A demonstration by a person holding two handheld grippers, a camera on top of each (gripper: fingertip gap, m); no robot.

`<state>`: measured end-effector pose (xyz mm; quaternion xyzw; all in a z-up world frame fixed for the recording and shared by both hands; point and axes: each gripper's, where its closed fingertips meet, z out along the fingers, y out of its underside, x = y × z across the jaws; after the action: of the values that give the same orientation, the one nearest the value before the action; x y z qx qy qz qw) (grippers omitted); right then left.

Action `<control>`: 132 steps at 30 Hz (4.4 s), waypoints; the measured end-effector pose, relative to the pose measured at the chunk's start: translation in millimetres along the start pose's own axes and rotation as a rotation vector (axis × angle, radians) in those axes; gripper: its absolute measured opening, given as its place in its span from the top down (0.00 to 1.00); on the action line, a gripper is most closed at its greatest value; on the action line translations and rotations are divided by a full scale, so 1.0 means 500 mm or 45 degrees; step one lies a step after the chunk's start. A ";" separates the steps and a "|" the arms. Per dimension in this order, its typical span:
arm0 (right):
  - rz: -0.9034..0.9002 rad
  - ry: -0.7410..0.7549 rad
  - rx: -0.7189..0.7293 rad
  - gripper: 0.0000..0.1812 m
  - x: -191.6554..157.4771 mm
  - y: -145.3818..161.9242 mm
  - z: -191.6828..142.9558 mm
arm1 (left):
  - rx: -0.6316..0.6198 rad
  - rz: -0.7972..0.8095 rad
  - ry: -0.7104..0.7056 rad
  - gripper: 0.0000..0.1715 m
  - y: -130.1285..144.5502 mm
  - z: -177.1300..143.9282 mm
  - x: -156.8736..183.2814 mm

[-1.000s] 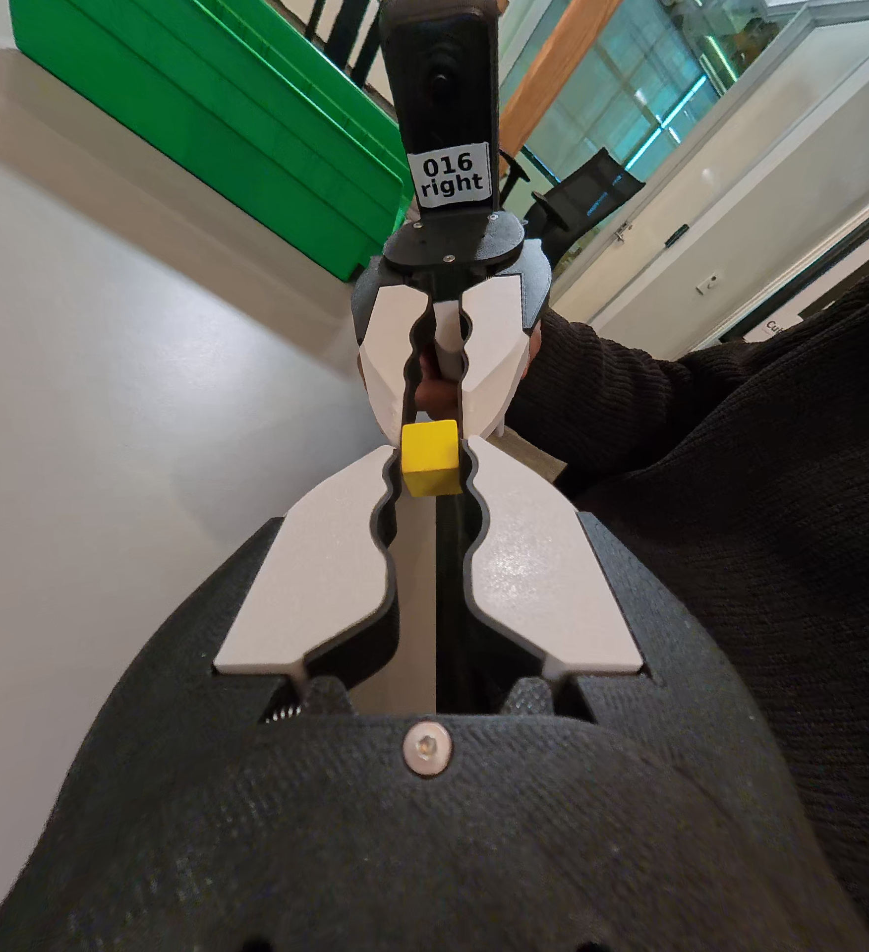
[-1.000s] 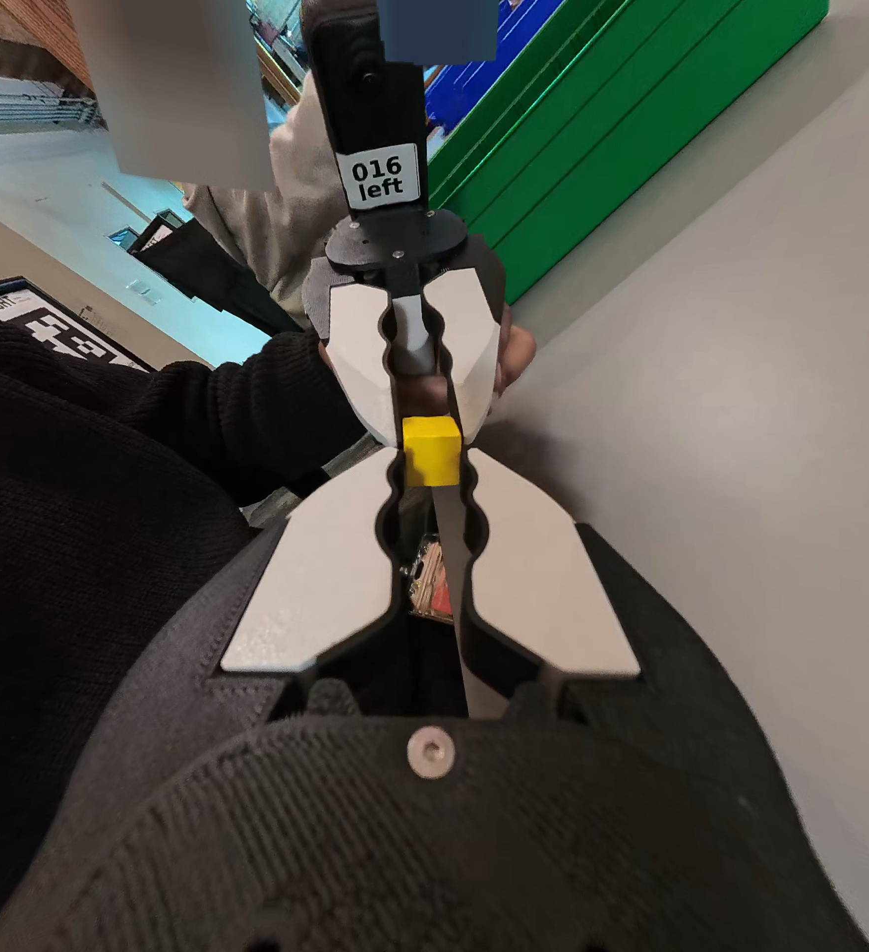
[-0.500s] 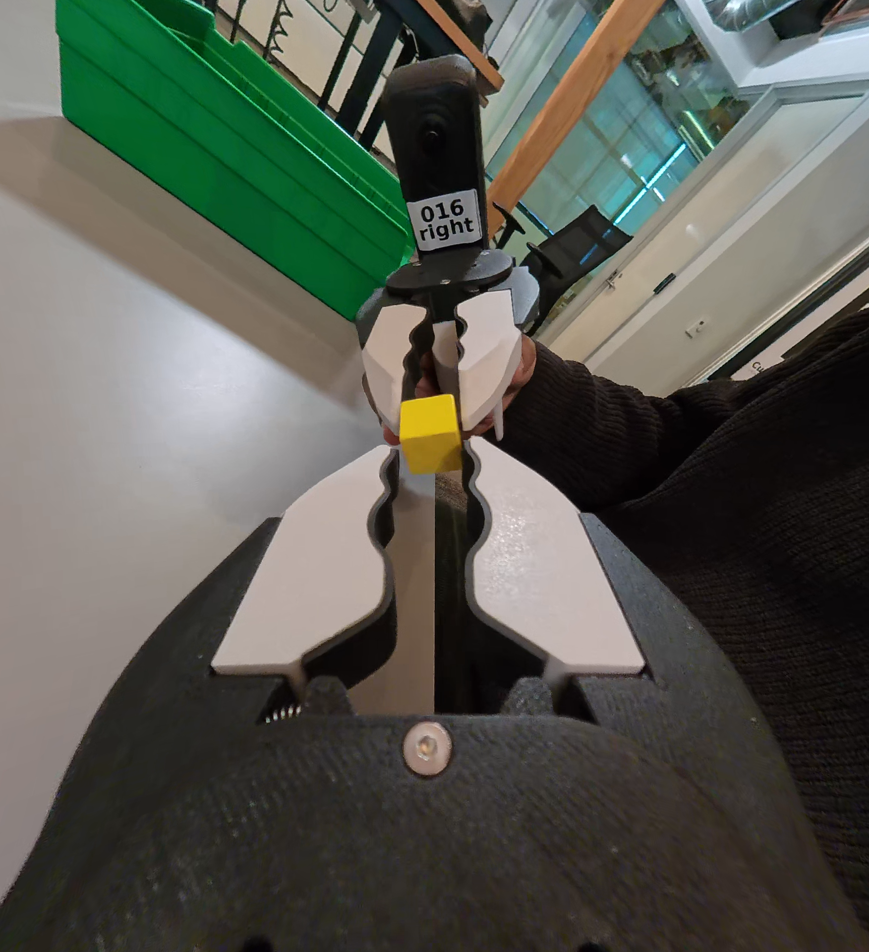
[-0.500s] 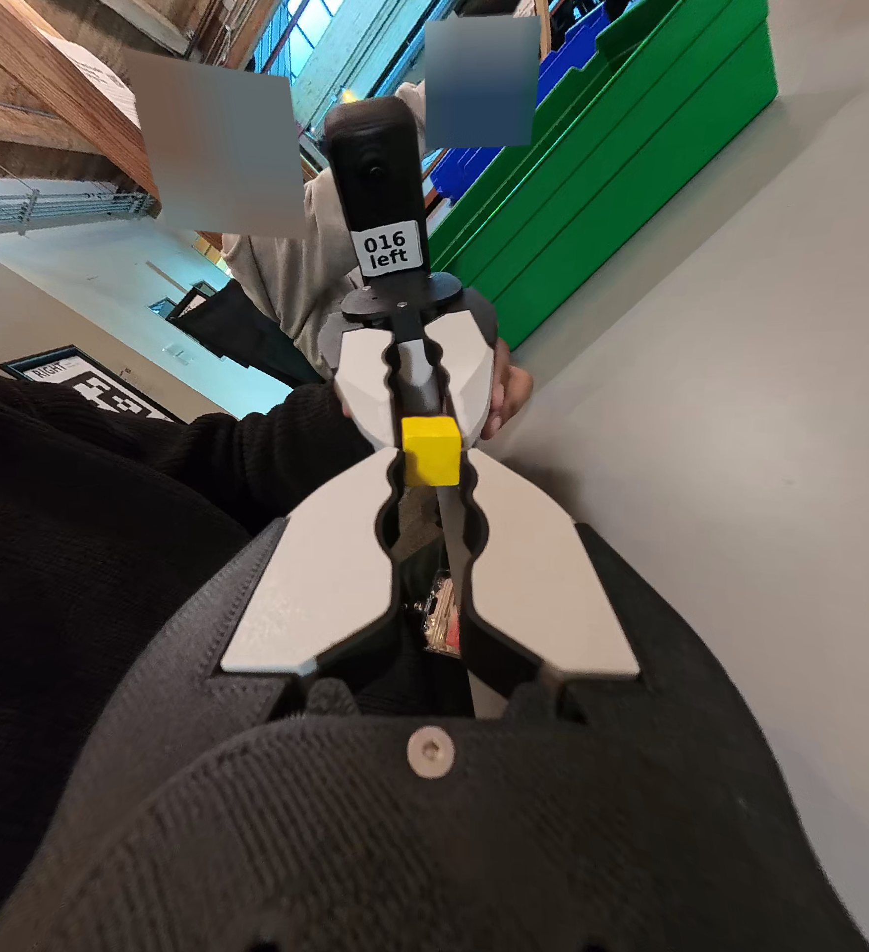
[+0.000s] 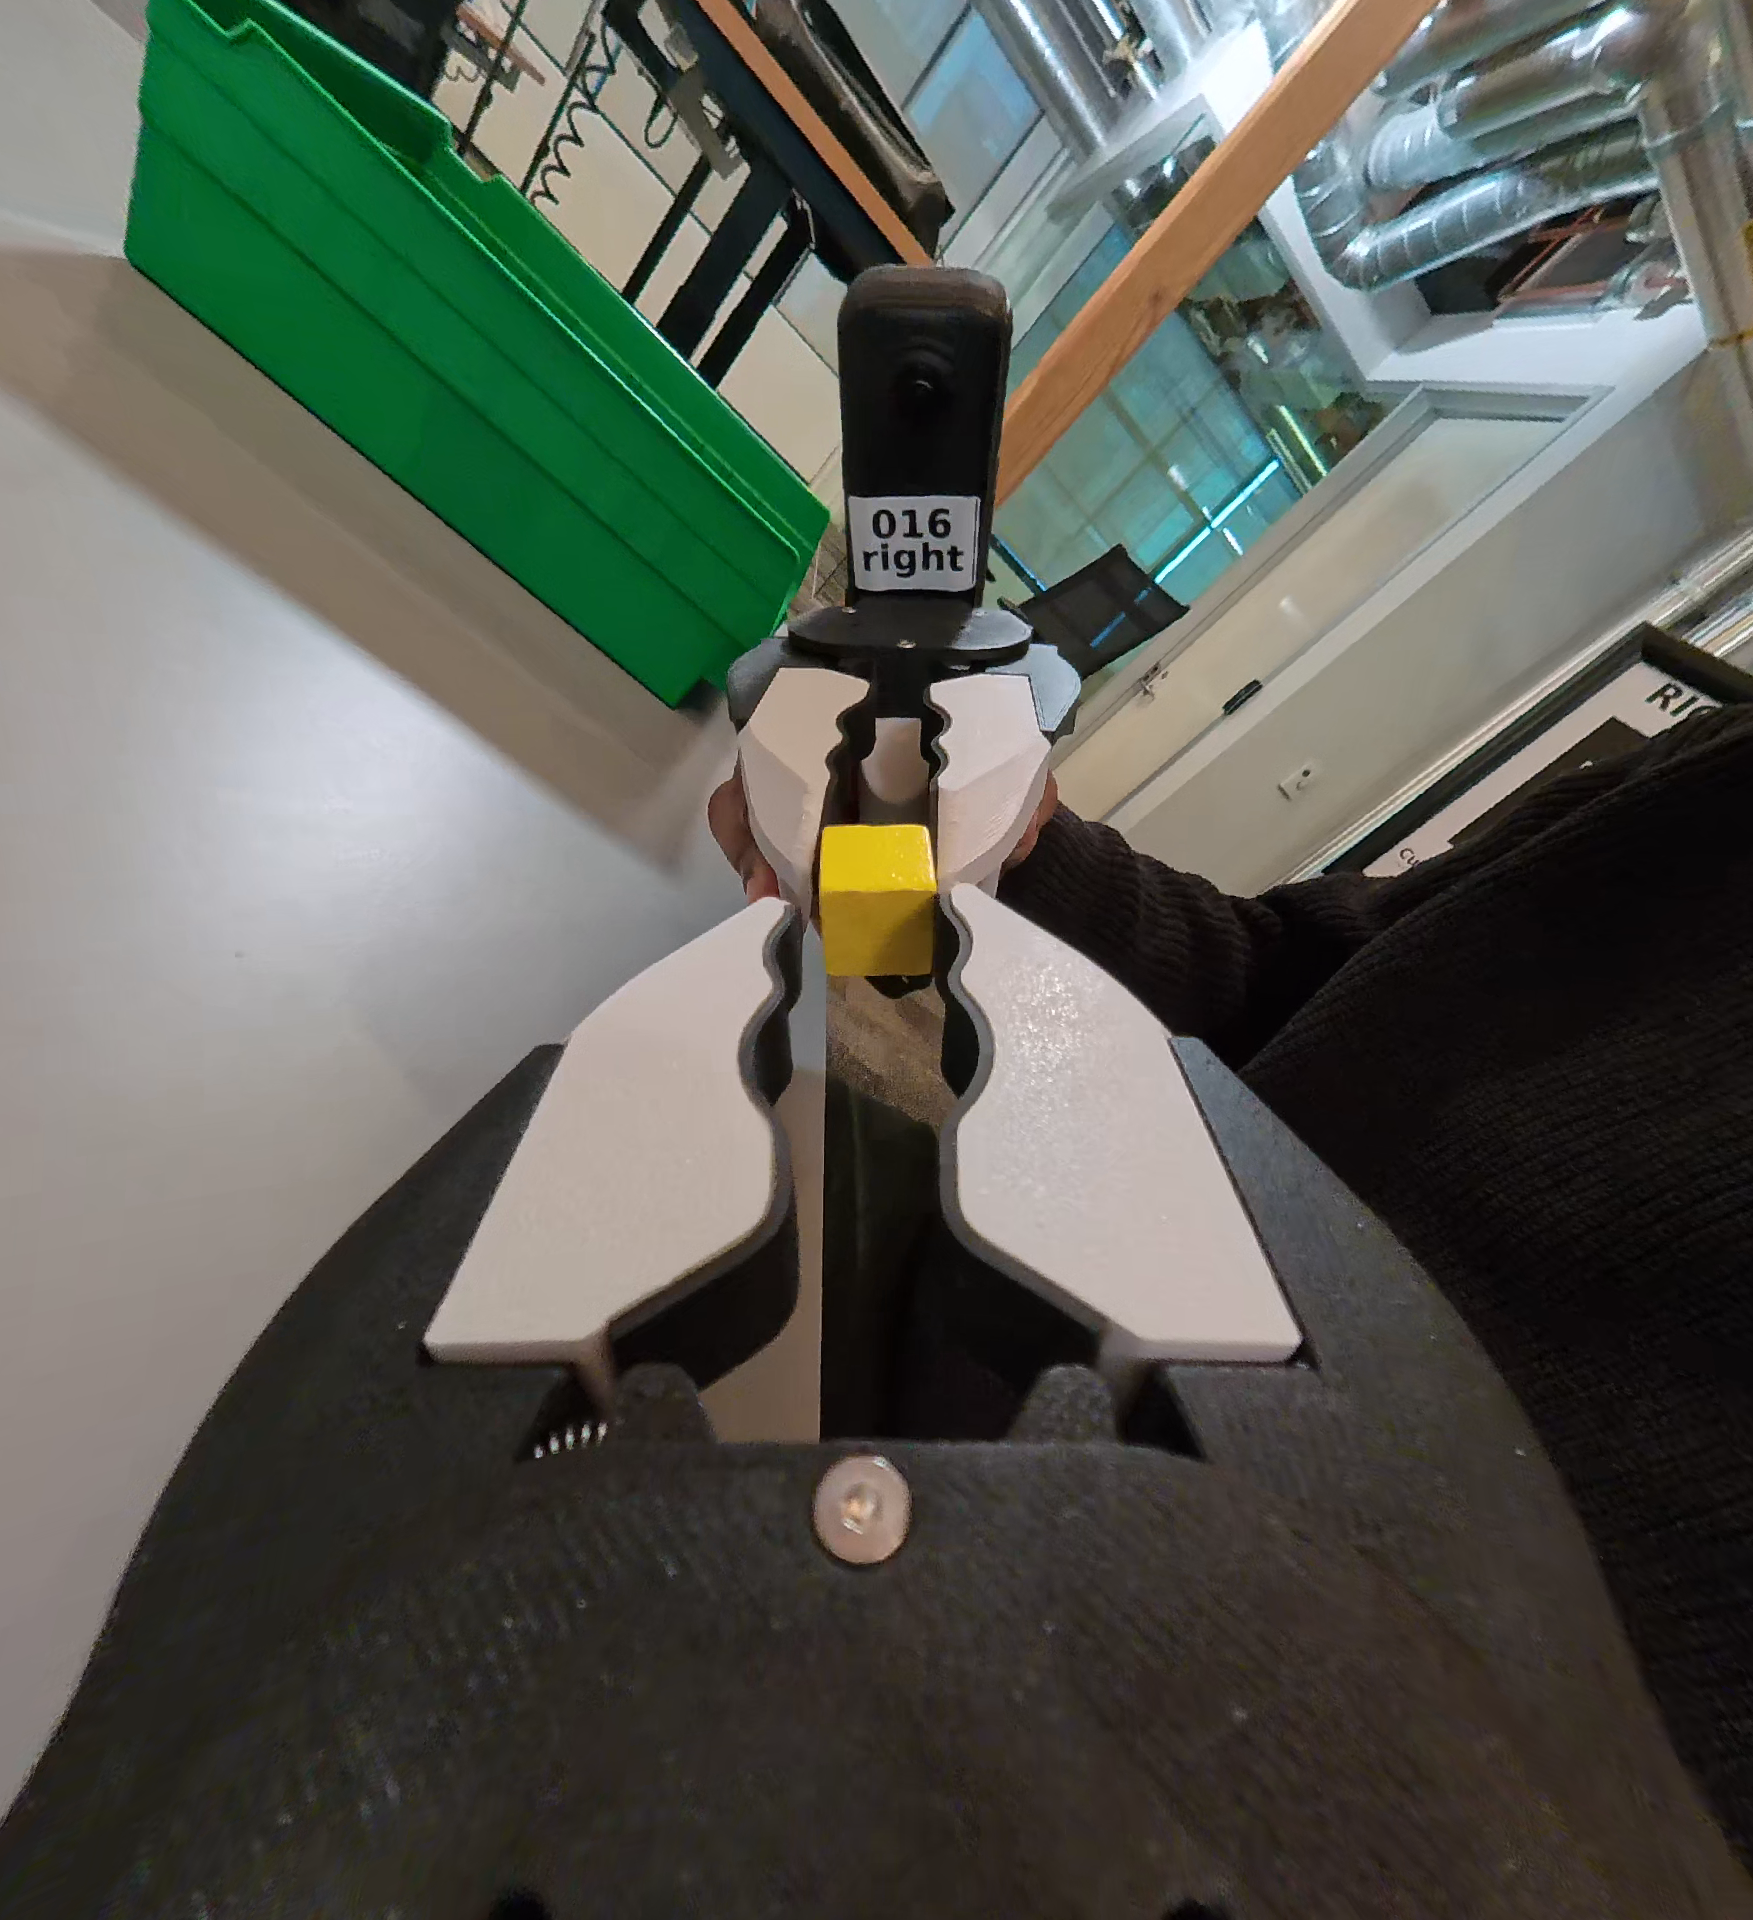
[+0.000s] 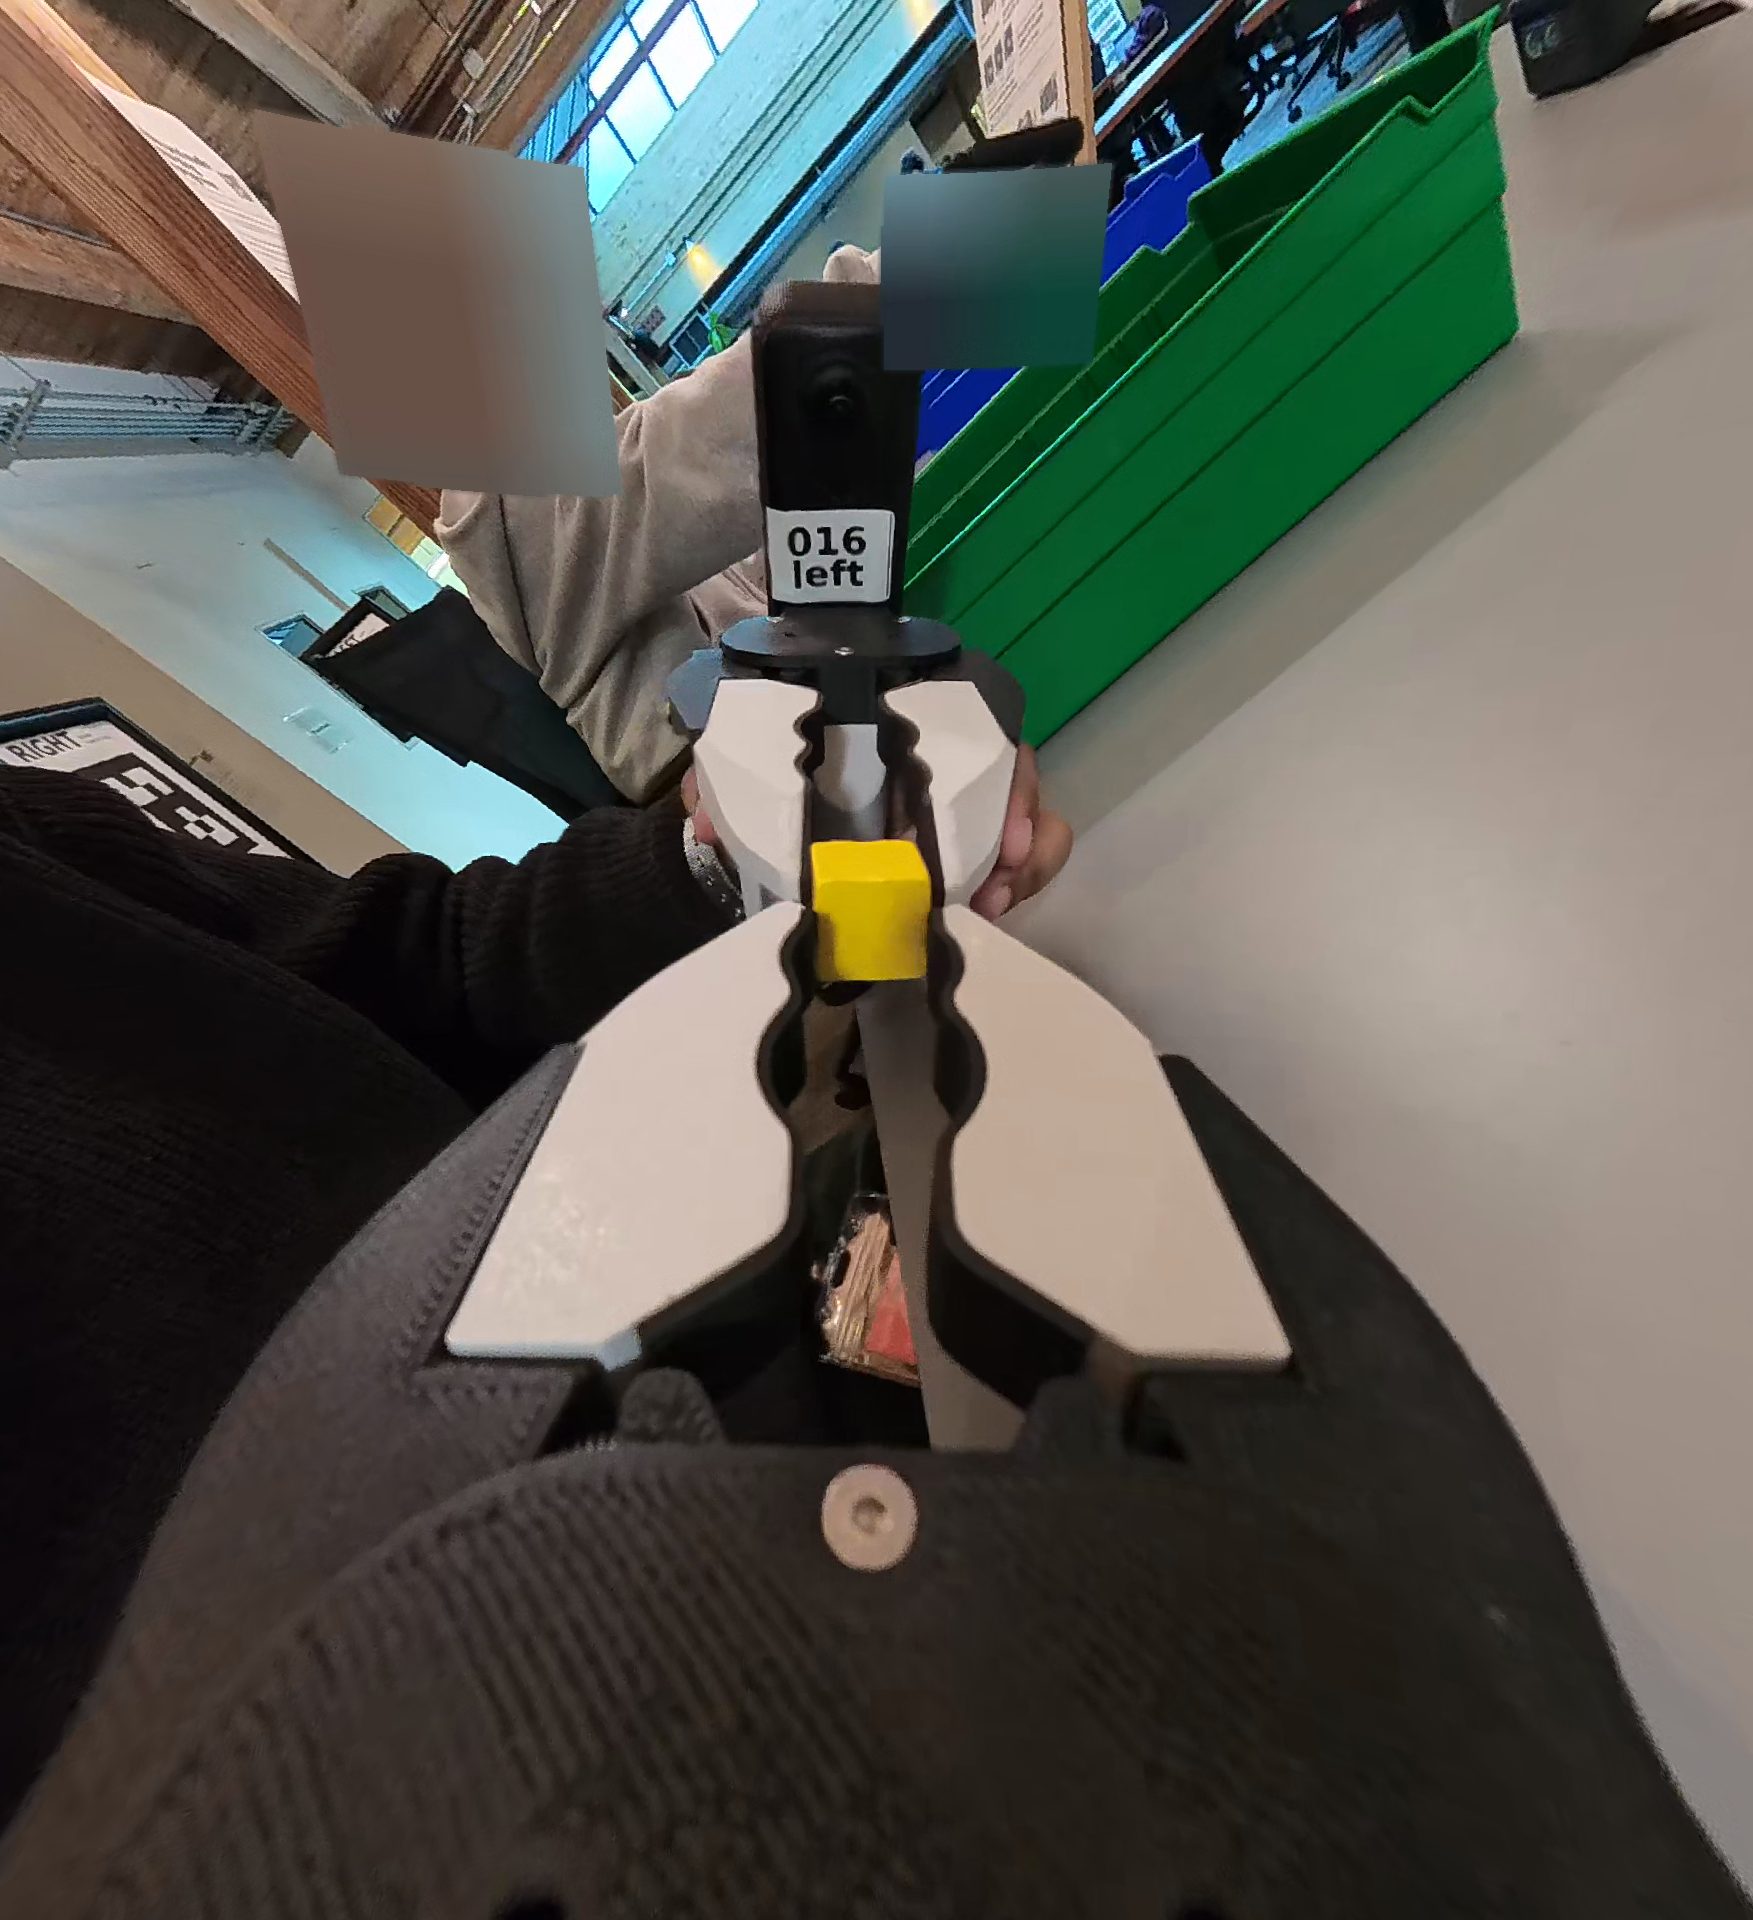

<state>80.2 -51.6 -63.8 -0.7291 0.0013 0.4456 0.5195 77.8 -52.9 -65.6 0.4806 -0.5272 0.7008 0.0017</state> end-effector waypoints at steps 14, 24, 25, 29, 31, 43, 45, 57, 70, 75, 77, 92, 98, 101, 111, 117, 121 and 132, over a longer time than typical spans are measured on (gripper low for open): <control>0.005 0.000 0.066 0.89 -0.001 -0.011 0.002 | 0.028 -0.018 0.022 0.88 -0.010 -0.005 0.001; -0.043 0.027 0.006 0.85 -0.001 0.005 0.009 | 0.005 -0.012 0.018 0.88 -0.007 -0.007 0.000; -0.043 0.027 0.003 0.86 -0.001 0.006 0.009 | -0.004 -0.013 0.021 0.88 -0.005 -0.007 0.000; -0.031 0.017 0.005 0.87 -0.001 0.005 0.006 | -0.047 0.000 0.017 0.88 0.006 -0.004 0.000; -0.028 0.014 -0.001 0.88 -0.001 0.006 0.005 | -0.058 0.007 0.016 0.88 0.009 -0.002 0.001; -0.017 -0.001 -0.008 0.88 -0.002 0.008 0.005 | -0.053 -0.004 0.031 0.88 0.006 -0.005 0.003; -0.017 -0.001 -0.008 0.88 -0.002 0.008 0.005 | -0.053 -0.005 0.031 0.88 0.006 -0.006 0.003; -0.001 -0.016 -0.008 0.88 -0.003 0.007 0.004 | -0.051 -0.026 0.050 0.88 0.007 -0.005 0.006; 0.023 -0.023 -0.008 0.88 -0.003 0.008 0.004 | -0.067 -0.025 0.050 0.88 0.012 -0.002 0.007; 0.025 -0.023 -0.002 0.88 -0.002 0.005 0.002 | -0.061 -0.029 0.048 0.88 0.010 -0.004 0.005; 0.026 -0.024 -0.005 0.88 -0.001 0.006 0.002 | -0.063 -0.029 0.047 0.88 0.010 -0.004 0.005; -0.067 0.030 0.003 0.89 0.001 -0.003 -0.002 | -0.002 -0.022 -0.011 0.76 0.000 -0.002 -0.006; -0.026 0.018 0.051 0.89 0.003 -0.014 -0.009 | -0.016 -0.004 -0.030 0.73 0.004 0.001 -0.010; -0.025 0.021 0.049 0.89 0.003 -0.013 -0.008 | -0.019 0.015 -0.005 0.80 0.005 0.003 -0.002; -0.012 0.012 0.049 0.89 0.001 -0.012 -0.006 | -0.012 0.014 -0.006 0.81 0.003 0.002 -0.003; -0.023 0.094 0.179 0.89 0.008 -0.057 -0.036 | 0.004 0.026 -0.024 0.80 -0.002 -0.004 -0.007; -0.211 0.242 0.360 0.89 -0.015 -0.168 -0.164 | 0.043 0.010 -0.043 0.80 -0.012 -0.011 -0.014; -0.833 1.355 -0.877 0.89 0.240 -0.249 -0.775 | 0.006 0.011 -0.029 0.80 0.002 0.011 -0.008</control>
<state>461.7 -232.9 -23.4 -0.9334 -0.1049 -0.1744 0.2956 83.0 -55.4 -69.0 0.4863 -0.5276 0.6964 -0.0082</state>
